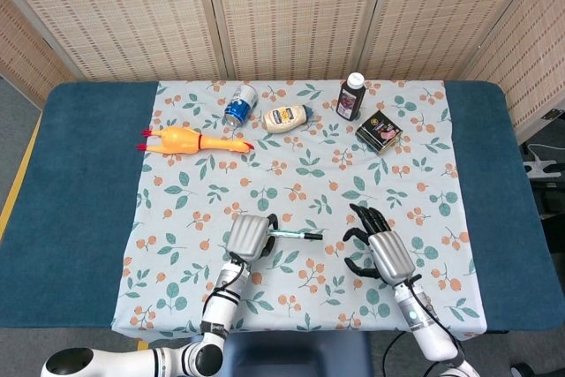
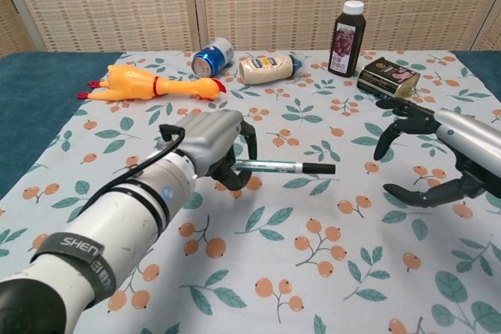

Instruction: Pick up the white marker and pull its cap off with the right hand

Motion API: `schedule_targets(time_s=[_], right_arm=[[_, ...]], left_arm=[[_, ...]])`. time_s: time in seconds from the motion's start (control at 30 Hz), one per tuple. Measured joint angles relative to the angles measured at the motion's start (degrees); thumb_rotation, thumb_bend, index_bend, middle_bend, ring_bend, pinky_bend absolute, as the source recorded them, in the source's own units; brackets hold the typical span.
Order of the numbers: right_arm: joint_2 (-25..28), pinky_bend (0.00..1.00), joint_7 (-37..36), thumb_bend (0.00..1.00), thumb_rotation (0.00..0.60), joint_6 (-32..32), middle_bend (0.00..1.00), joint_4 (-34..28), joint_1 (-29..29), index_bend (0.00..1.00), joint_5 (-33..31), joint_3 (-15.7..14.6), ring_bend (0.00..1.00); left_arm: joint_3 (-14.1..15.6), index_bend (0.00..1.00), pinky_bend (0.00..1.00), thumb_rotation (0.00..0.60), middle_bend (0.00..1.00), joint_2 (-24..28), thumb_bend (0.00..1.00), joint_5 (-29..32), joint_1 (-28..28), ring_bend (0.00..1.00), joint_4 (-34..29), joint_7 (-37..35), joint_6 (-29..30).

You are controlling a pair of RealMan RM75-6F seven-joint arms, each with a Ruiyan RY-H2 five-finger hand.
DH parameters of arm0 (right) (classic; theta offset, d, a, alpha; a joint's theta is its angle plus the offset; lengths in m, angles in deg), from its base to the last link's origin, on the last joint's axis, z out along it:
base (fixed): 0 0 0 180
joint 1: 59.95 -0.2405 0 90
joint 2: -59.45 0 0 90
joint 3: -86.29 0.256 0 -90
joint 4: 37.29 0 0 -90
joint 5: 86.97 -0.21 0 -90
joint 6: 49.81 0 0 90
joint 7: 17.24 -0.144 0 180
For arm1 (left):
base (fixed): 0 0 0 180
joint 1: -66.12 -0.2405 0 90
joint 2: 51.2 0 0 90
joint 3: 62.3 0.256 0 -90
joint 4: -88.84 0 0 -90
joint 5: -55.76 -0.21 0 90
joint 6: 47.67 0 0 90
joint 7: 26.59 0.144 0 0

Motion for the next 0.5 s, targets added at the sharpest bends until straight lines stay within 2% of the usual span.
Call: schedule_targets(time_s=[0.37, 0.5], right_arm=[[-6.1, 0.0, 1.66, 0.2, 0.557, 0.49, 0.0, 6.03, -3.22, 0.43, -1.68, 2.2, 0.0], [-6.99, 0.0, 1.71, 0.2, 0.558, 0.8, 0.0, 6.87, -3.75, 0.46, -1.98, 2.37, 0.0]], left_arm=[[0.62, 0.65, 1.0, 0.6, 1.0, 1.26, 0.42, 3.37, 1.71, 1.0, -3.02, 0.13, 0.83], [0.74, 0.65, 1.0, 0.6, 1.0, 1.4, 0.42, 3.88, 2.07, 1.0, -3.3, 0.06, 1.19]])
